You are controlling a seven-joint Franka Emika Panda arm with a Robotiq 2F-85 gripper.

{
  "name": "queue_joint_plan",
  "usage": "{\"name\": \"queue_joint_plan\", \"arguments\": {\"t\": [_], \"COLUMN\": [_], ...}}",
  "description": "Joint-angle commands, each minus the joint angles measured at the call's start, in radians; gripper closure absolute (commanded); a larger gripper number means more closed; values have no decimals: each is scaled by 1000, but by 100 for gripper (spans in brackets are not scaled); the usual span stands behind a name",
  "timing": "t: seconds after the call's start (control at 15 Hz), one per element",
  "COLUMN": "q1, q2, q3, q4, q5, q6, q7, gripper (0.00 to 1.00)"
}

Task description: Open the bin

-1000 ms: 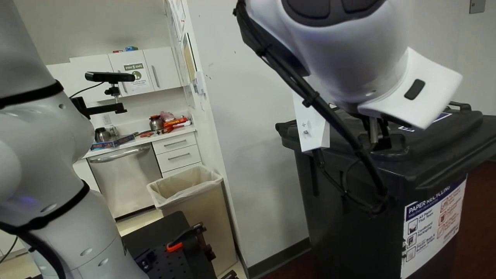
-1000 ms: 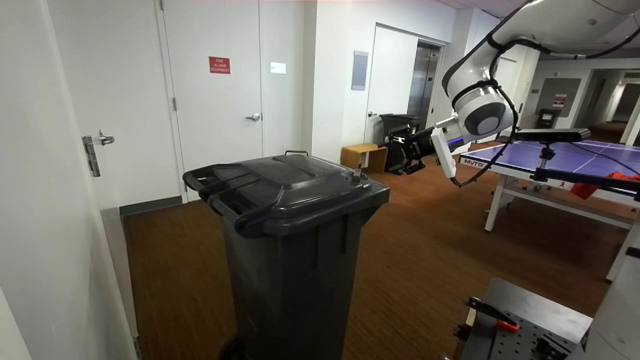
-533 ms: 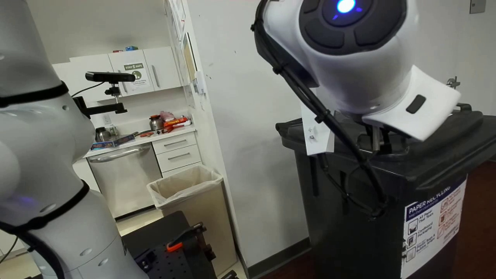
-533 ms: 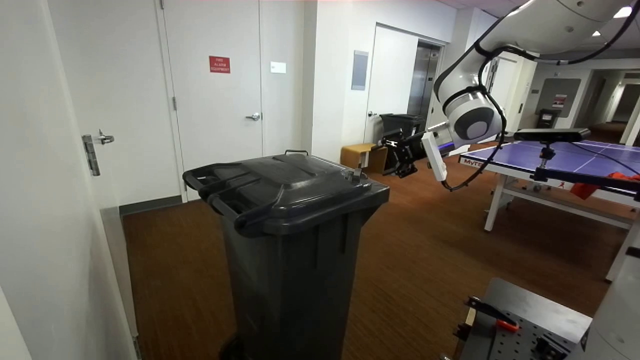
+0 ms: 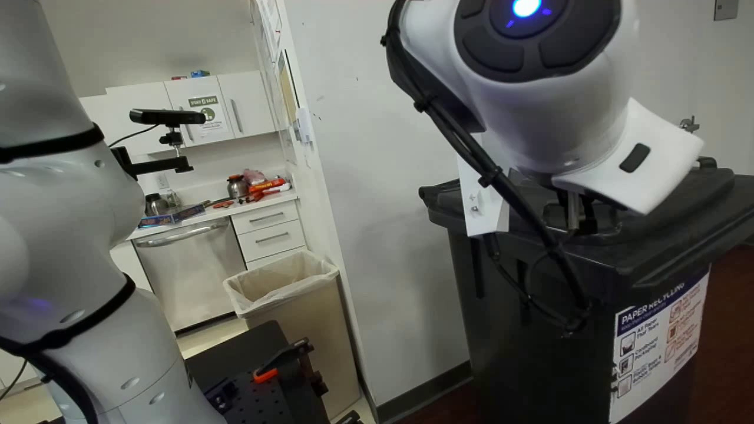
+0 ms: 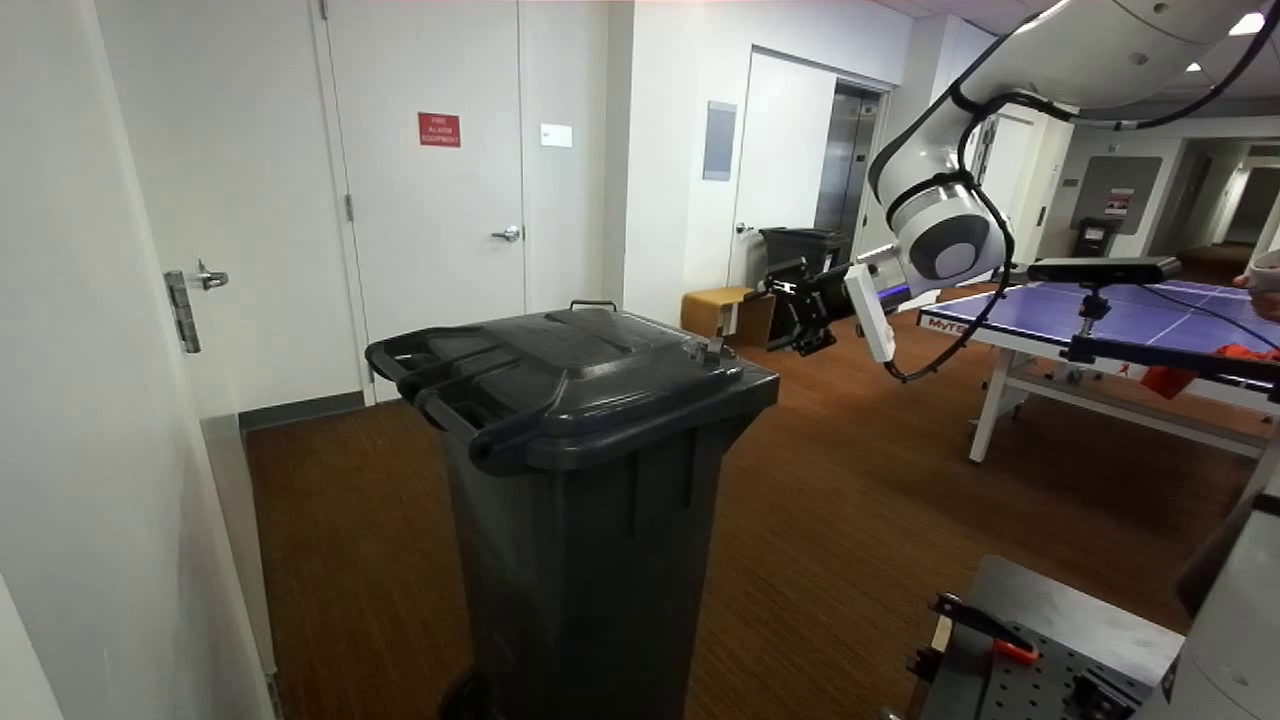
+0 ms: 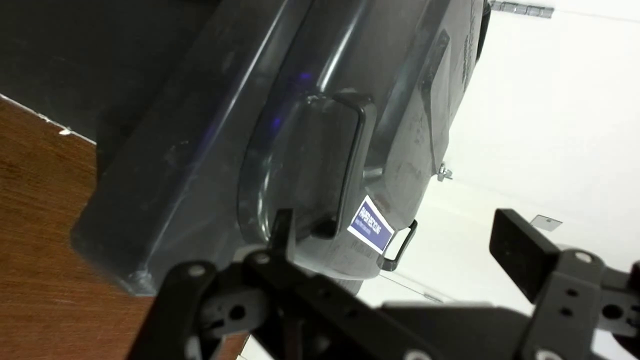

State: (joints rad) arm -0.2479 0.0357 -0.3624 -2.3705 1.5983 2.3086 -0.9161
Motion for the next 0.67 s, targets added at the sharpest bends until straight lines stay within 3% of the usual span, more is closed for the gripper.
{"name": "queue_joint_plan", "arguments": {"t": [0.0, 0.6], "q1": [-21, -18], "q2": [-1, 41], "q3": [20, 30], "q4": [1, 33], "q5": [-4, 49], "q6": [1, -25], "q7": [3, -16], "gripper": [0, 0]}}
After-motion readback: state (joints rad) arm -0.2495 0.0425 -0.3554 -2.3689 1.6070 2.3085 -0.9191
